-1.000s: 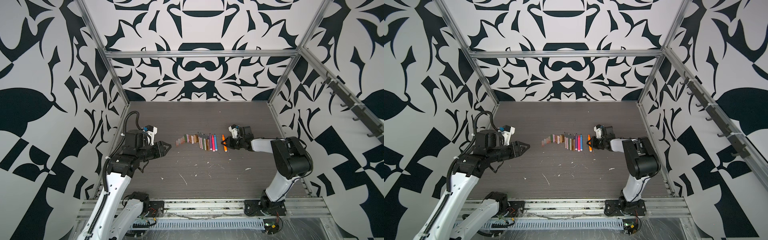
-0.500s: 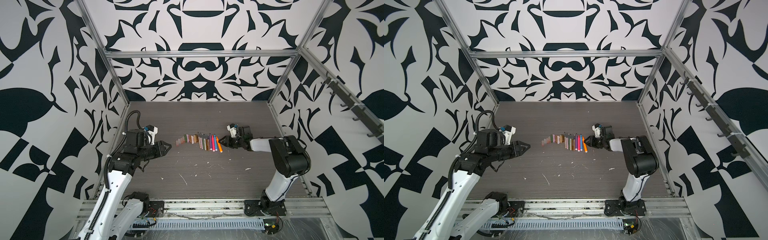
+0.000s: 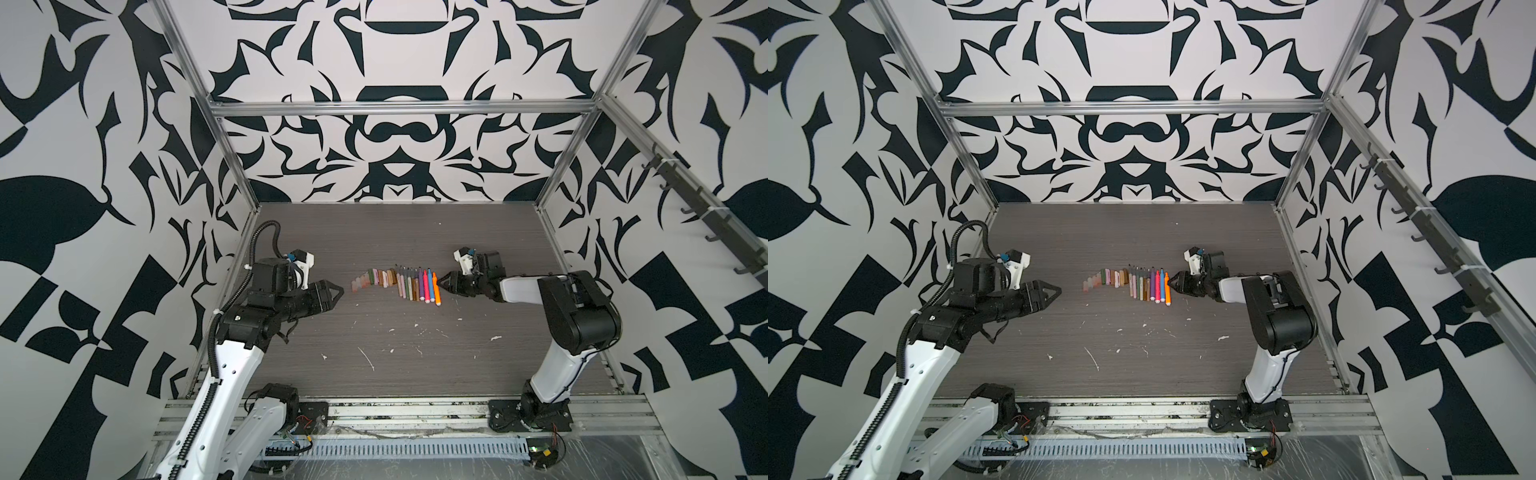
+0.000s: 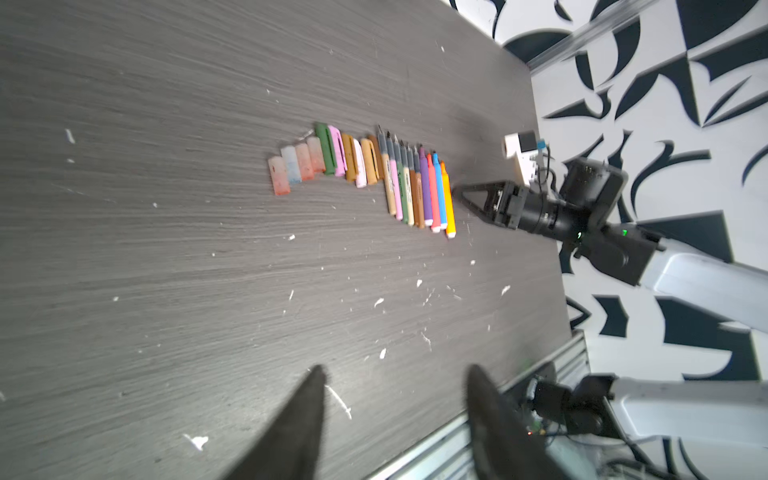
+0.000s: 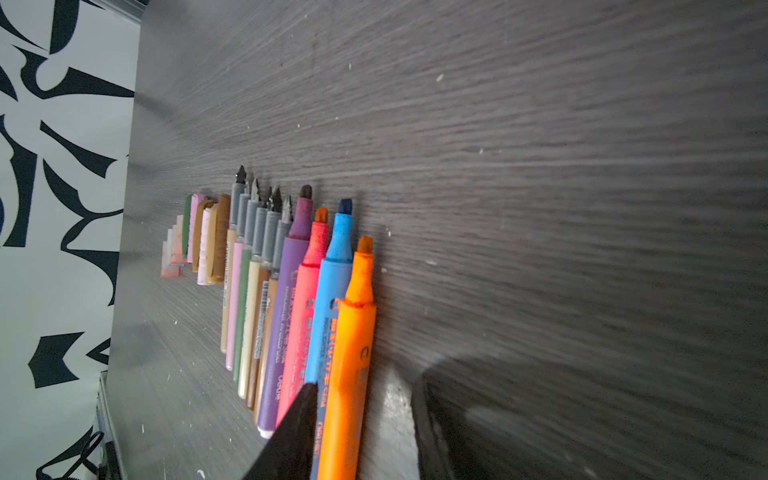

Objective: Open the pen caps

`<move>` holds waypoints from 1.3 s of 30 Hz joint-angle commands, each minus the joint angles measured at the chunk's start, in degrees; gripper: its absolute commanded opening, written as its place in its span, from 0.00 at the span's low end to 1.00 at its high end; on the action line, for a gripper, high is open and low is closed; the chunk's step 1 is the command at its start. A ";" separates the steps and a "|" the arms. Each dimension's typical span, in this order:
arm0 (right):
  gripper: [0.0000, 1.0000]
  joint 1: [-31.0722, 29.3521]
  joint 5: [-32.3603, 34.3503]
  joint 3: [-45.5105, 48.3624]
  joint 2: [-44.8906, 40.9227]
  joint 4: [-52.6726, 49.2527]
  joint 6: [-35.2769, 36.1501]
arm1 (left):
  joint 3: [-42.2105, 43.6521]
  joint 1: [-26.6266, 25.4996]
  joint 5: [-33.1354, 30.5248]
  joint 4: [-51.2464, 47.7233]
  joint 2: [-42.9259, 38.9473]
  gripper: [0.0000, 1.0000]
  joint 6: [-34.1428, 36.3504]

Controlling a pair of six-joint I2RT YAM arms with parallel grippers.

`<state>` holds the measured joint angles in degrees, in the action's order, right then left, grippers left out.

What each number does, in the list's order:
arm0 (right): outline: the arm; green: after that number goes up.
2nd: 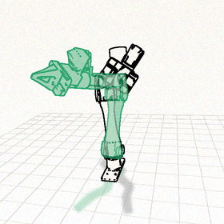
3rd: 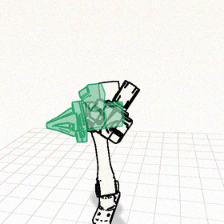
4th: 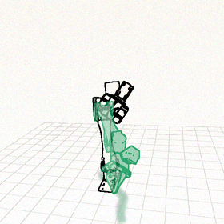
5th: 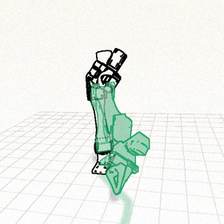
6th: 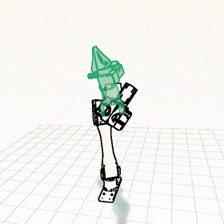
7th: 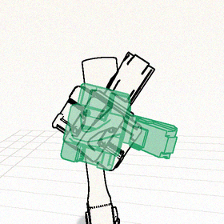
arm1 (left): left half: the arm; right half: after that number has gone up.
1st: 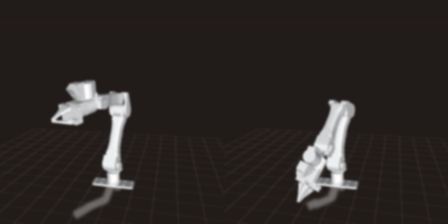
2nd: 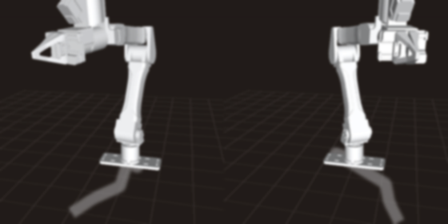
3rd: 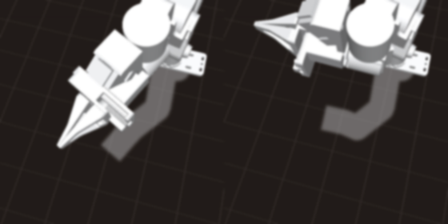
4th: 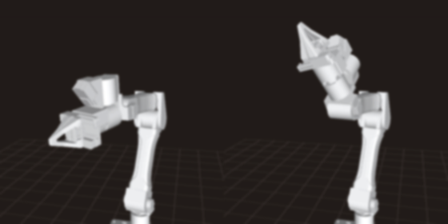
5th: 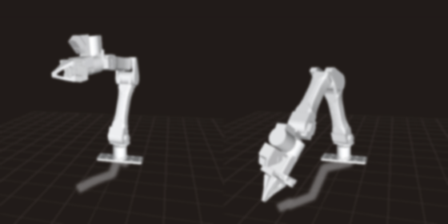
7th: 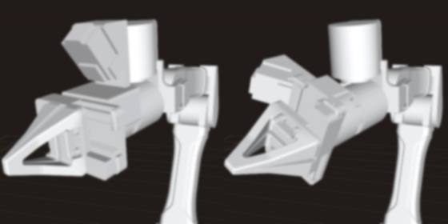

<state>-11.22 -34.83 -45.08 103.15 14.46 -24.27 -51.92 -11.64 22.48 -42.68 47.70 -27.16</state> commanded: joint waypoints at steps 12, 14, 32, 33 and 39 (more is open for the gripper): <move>0.58 -0.03 37.10 -3.29 -27.94 -23.17 5.86 | 22.49 0.21 -19.50 45.82 -11.84 0.99 -9.72; 0.58 -0.03 47.59 0.03 -31.59 -19.57 9.11 | 27.31 0.21 -26.66 55.39 -11.03 0.99 -6.88; 0.97 -0.05 50.89 35.95 -9.89 64.60 29.94 | 41.05 0.21 -49.62 87.95 7.39 0.99 21.70; 1.00 -2.04 55.24 35.83 -9.18 66.04 31.46 | 42.64 0.21 -49.75 91.14 8.05 0.99 22.23; 1.00 -0.68 54.15 31.24 -12.91 52.14 29.43 | 45.01 0.26 -52.56 101.09 18.52 0.99 26.02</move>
<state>-12.23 17.15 -11.84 91.50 61.84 5.15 -6.87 -11.62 -27.35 48.07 62.30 -4.43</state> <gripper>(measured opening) 0.998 0.993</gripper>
